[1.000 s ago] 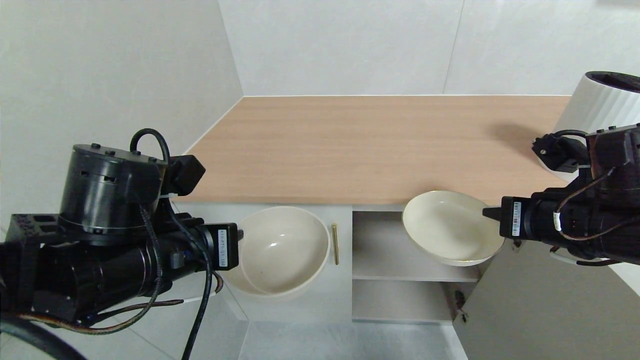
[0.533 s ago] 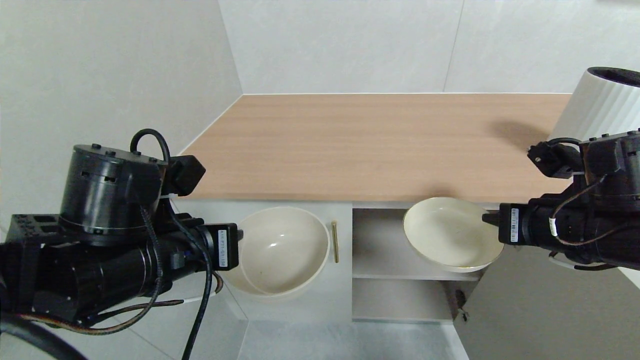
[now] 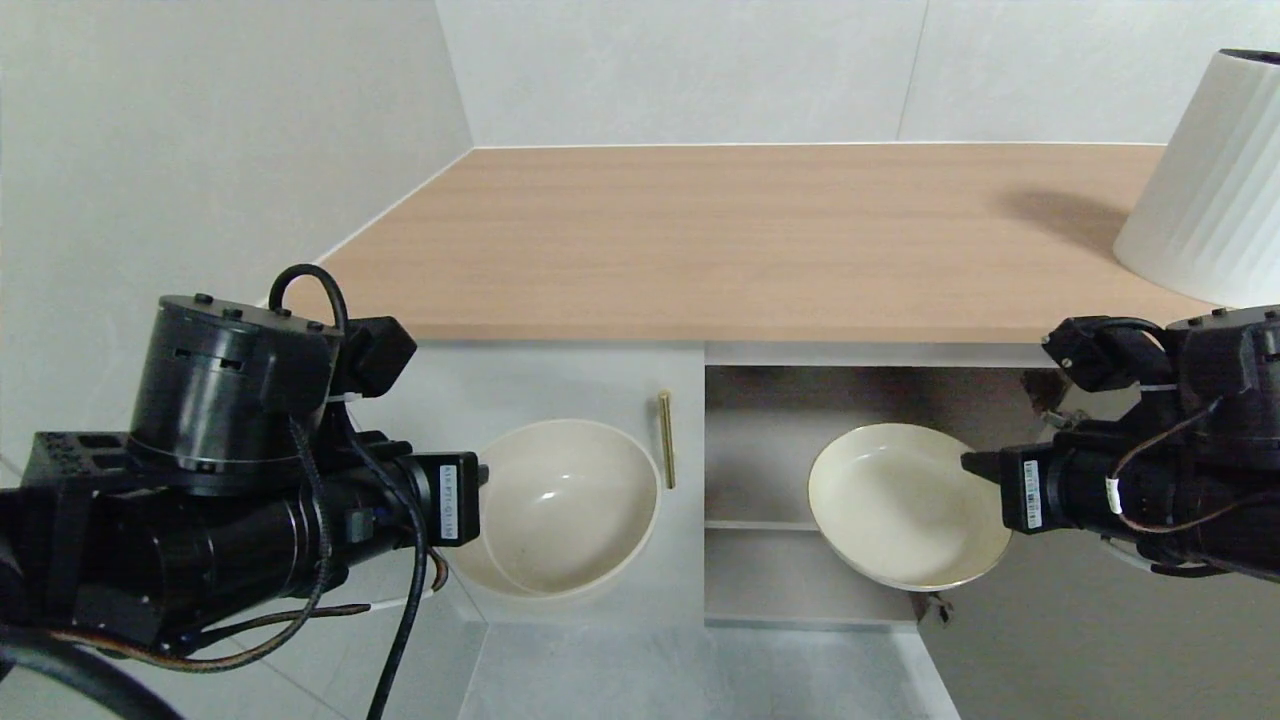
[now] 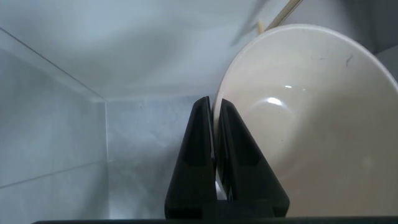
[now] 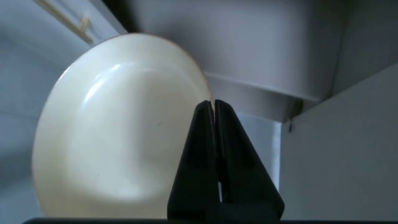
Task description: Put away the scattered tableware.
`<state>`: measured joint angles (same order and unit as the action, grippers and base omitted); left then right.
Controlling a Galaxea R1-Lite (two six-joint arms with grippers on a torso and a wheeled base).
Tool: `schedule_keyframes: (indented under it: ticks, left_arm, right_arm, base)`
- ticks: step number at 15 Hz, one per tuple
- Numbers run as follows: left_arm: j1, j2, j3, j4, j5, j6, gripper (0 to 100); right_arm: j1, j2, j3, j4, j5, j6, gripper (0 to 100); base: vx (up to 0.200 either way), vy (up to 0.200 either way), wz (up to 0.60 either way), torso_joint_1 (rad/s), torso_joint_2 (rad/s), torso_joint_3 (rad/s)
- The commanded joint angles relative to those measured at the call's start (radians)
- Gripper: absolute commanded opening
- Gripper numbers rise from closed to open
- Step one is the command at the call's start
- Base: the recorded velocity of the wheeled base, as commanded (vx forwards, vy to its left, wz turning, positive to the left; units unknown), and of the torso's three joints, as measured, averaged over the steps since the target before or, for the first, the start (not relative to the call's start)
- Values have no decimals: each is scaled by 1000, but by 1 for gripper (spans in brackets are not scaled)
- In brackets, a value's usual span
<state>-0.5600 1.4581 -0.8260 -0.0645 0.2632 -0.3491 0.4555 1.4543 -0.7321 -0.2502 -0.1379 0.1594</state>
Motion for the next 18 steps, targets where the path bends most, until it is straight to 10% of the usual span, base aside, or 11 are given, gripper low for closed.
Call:
schedule_keyframes:
  ticks: [1,18]
  left_arm:
    - [0,8,1,0,1,-1,0]
    - [-1,21,2,0,1,-1,0]
  right_arm:
    - [2,6,5,0,0,0,0]
    - [3,181,2,-84,-2,5,0]
  base:
    - [0,0,0,-178,471,300]
    - [0,0,0,-68,223,149]
